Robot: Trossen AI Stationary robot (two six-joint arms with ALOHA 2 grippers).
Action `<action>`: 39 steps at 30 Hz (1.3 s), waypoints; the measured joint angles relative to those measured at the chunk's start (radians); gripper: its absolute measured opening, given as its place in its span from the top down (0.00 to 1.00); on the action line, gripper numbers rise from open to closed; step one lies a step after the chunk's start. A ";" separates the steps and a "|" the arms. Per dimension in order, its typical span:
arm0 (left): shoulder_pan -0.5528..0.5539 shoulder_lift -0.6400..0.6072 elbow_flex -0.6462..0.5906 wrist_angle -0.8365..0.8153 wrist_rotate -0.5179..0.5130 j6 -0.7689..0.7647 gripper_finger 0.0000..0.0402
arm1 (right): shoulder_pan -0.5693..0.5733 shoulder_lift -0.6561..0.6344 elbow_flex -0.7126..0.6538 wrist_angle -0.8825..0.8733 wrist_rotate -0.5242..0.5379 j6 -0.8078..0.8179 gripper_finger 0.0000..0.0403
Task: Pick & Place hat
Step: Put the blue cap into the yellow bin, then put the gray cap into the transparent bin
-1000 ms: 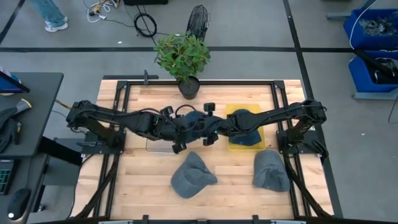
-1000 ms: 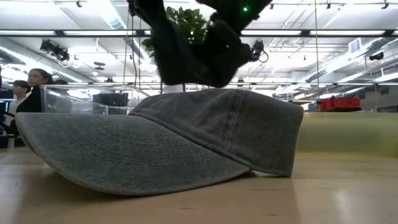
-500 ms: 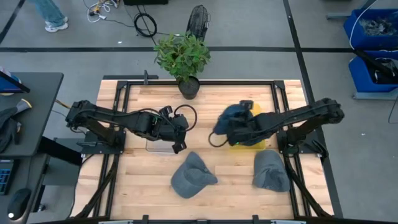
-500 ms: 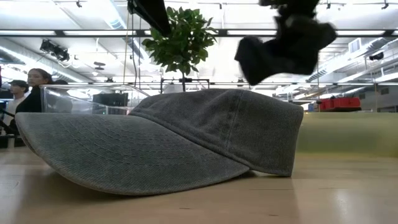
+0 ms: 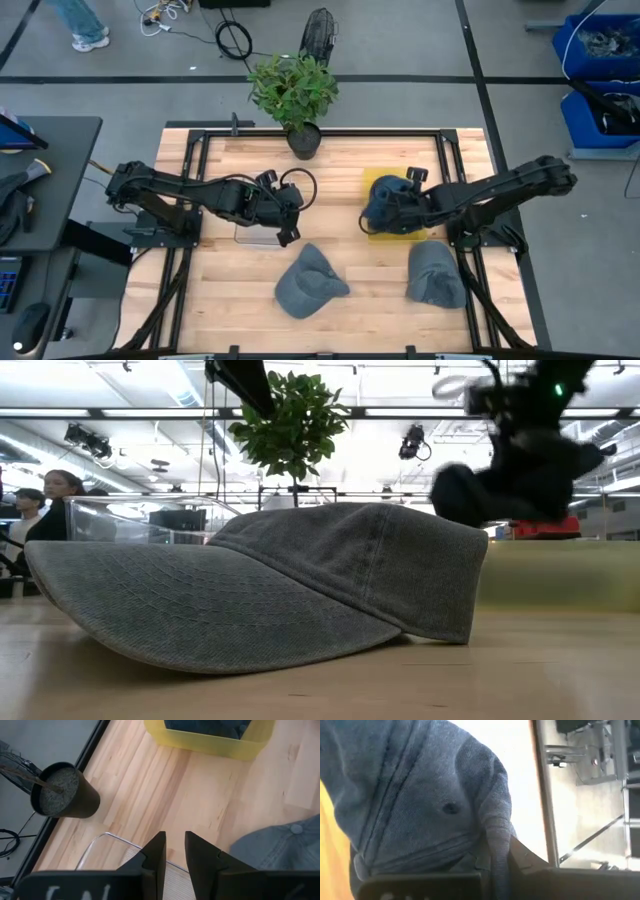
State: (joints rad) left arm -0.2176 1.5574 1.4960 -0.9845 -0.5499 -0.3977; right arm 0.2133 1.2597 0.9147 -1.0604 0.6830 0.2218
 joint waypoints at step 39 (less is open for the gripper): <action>0.000 0.000 0.000 0.001 0.051 0.015 0.82 | -0.096 0.076 0.274 -0.185 -0.268 0.003 0.67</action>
State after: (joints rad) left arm -0.2180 1.5574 1.4956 -0.9838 -0.4993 -0.3830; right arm 0.1173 1.3357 1.1883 -1.2458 0.4146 0.2250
